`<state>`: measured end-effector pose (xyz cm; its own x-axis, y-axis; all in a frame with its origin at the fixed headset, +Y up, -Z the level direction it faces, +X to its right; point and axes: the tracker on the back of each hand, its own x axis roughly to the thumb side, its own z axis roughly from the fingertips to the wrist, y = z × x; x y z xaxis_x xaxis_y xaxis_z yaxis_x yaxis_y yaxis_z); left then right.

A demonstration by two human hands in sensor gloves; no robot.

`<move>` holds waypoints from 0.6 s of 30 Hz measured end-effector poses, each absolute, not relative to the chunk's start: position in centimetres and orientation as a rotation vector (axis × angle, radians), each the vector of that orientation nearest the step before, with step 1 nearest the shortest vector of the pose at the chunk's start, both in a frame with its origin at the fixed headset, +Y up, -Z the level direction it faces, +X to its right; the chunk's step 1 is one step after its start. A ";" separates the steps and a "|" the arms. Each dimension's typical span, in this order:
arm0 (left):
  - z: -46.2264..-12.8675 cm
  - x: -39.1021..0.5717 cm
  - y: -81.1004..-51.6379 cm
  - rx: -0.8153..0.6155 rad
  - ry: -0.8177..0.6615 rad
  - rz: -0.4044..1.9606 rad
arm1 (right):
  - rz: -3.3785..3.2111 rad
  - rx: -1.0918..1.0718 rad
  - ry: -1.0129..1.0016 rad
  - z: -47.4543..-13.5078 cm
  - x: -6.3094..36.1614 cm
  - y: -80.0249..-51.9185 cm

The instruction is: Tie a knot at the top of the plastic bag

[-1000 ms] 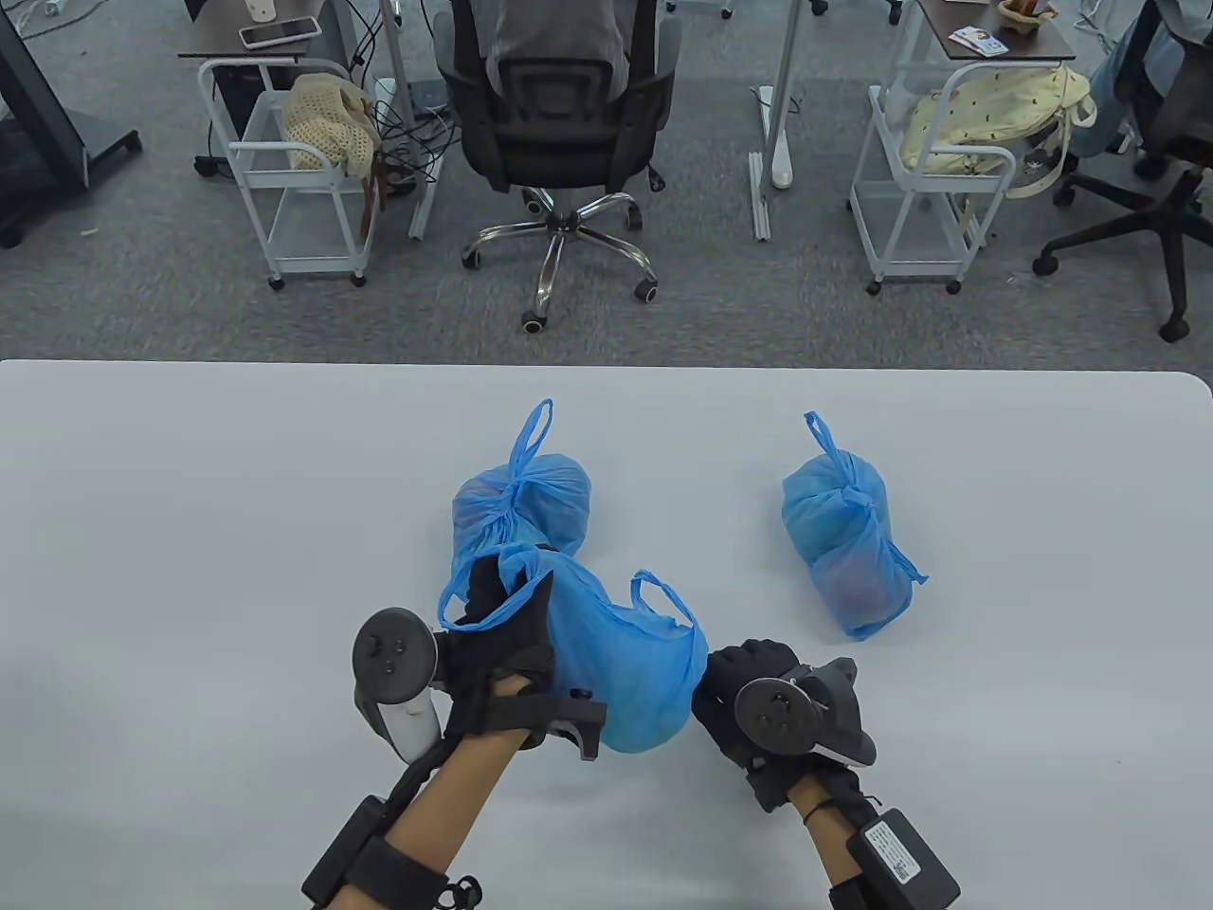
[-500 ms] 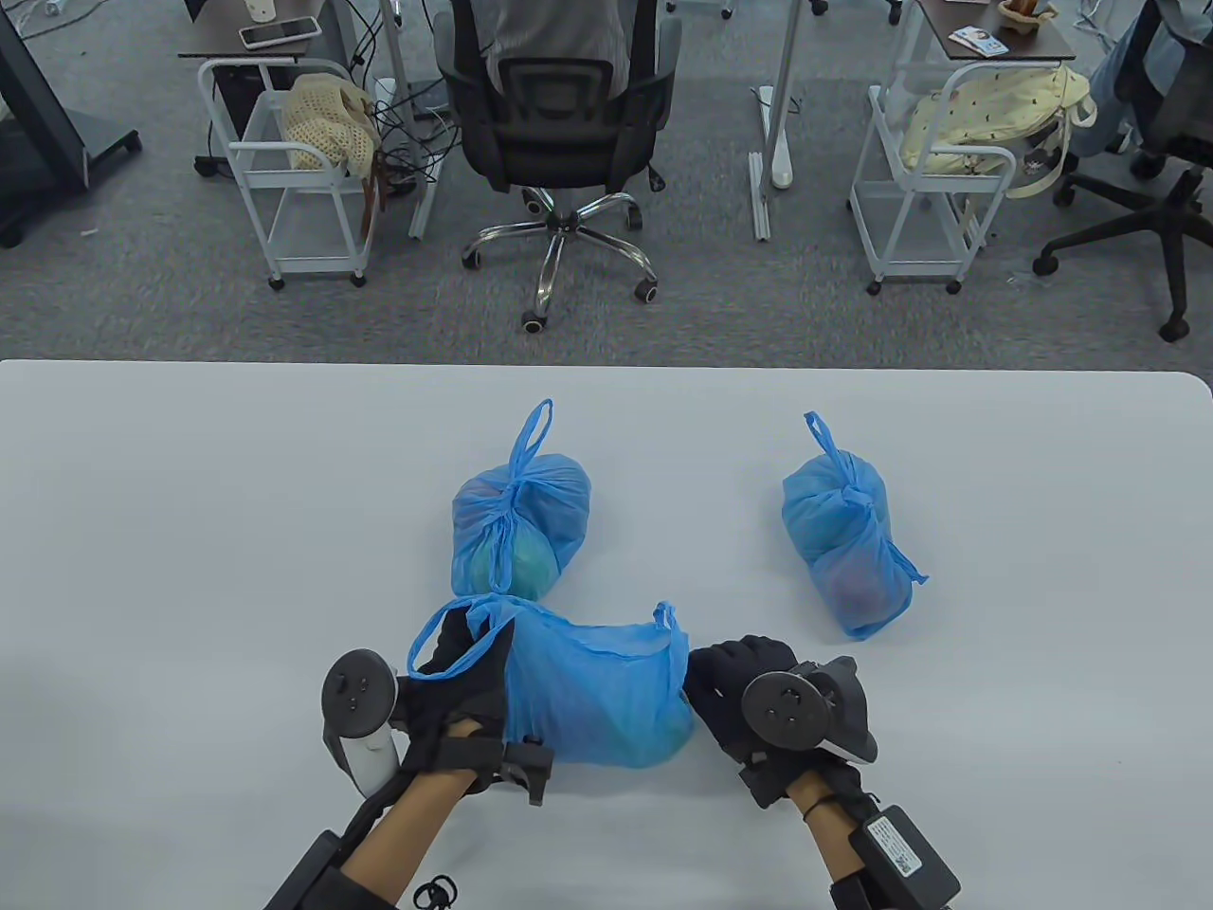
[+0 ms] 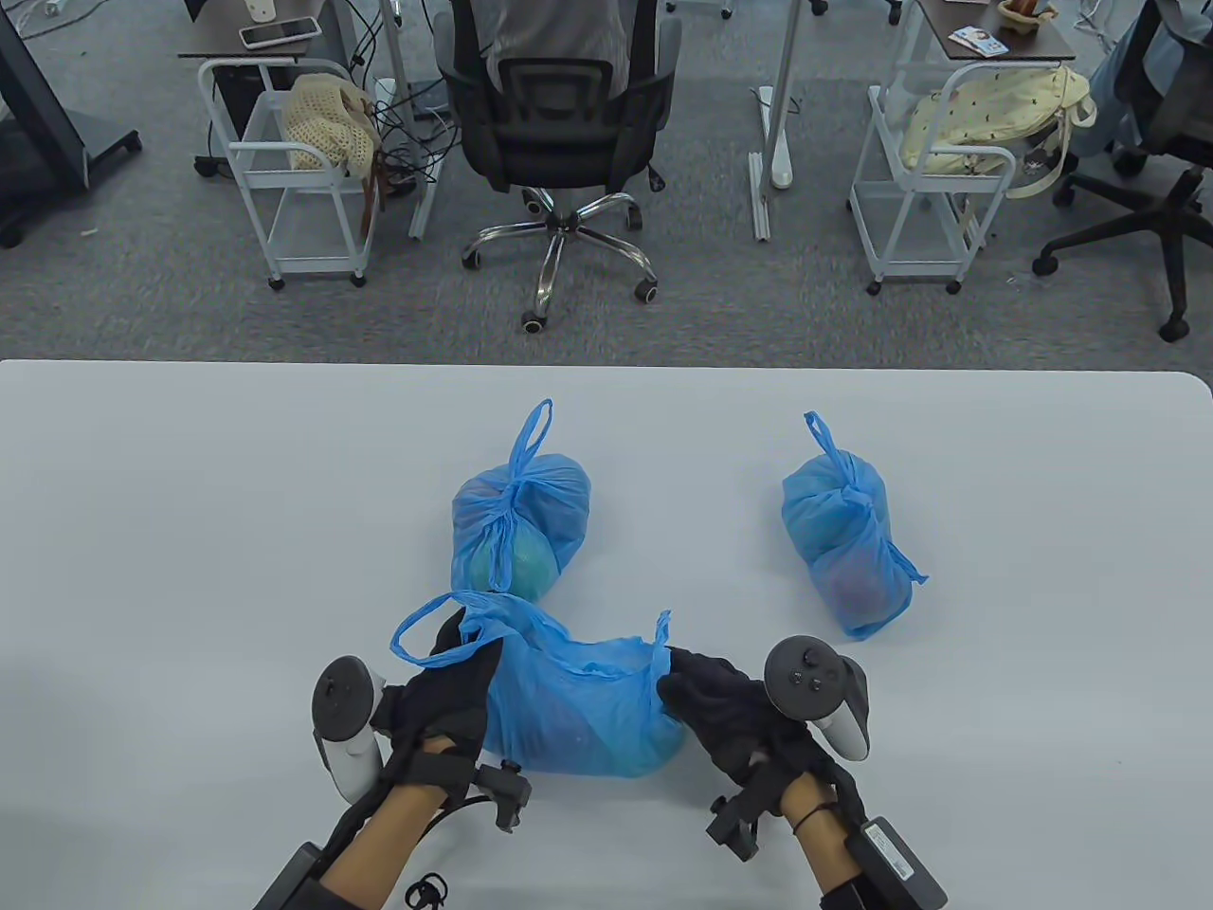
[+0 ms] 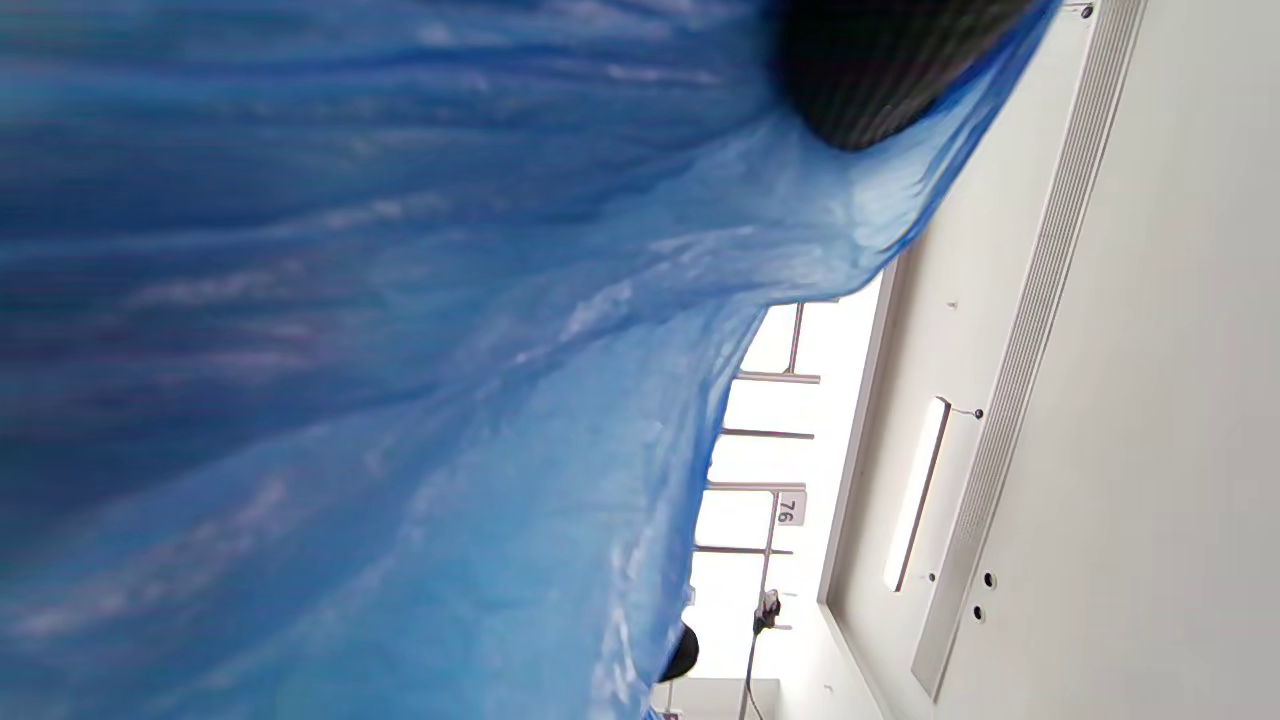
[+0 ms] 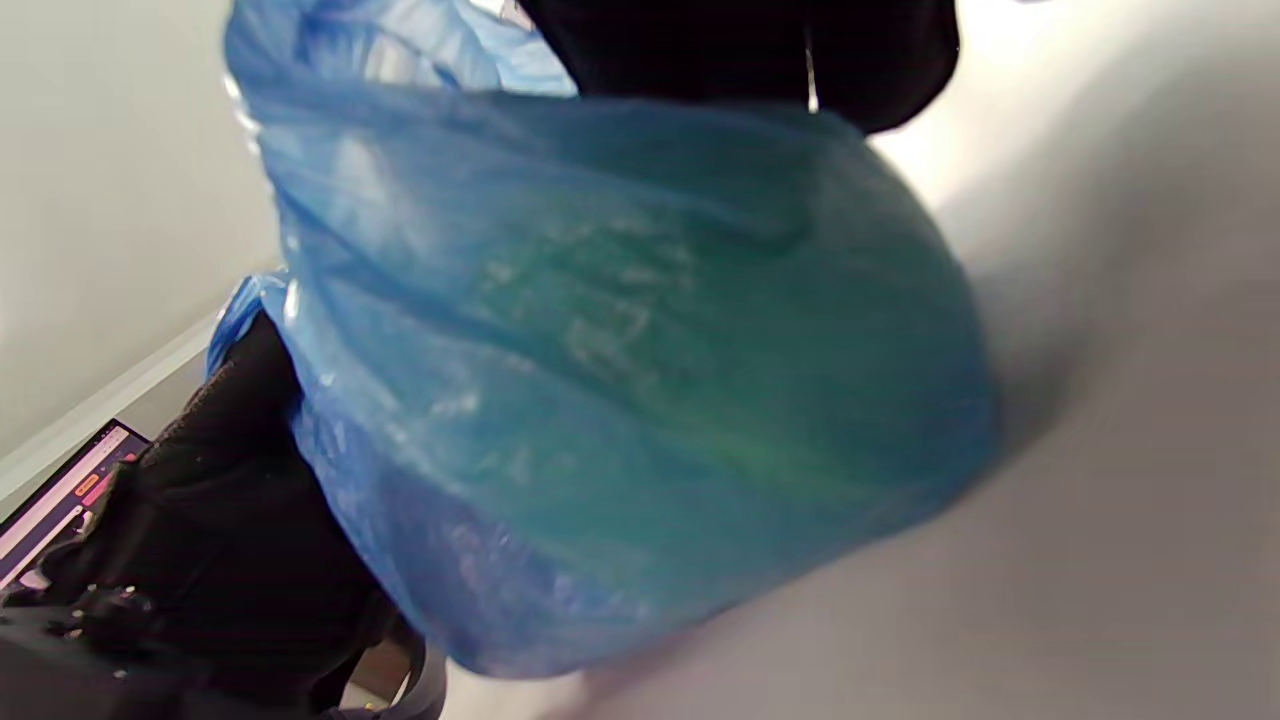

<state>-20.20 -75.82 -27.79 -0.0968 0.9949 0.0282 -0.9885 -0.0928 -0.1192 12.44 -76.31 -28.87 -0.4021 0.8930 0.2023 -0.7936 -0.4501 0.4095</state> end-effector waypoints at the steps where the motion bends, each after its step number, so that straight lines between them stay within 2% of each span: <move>1: -27.9 -20.2 -75.7 -0.077 -0.133 1.670 | 1.957 0.475 0.328 -28.9 12.1 -76.1; 4: -28.0 -20.2 -75.6 -0.078 -0.164 1.658 | 1.915 0.394 0.300 -29.1 11.1 -75.3; 8: -28.1 -20.0 -75.5 -0.115 -0.192 1.677 | 1.927 0.201 0.129 -29.8 9.5 -74.0; 13: -28.2 -20.1 -75.2 -0.128 -0.221 1.651 | 1.667 0.153 0.032 -30.1 8.1 -74.6; 18: -28.4 -20.5 -75.1 -0.098 -0.214 1.629 | 1.672 0.232 0.047 -29.6 8.8 -75.0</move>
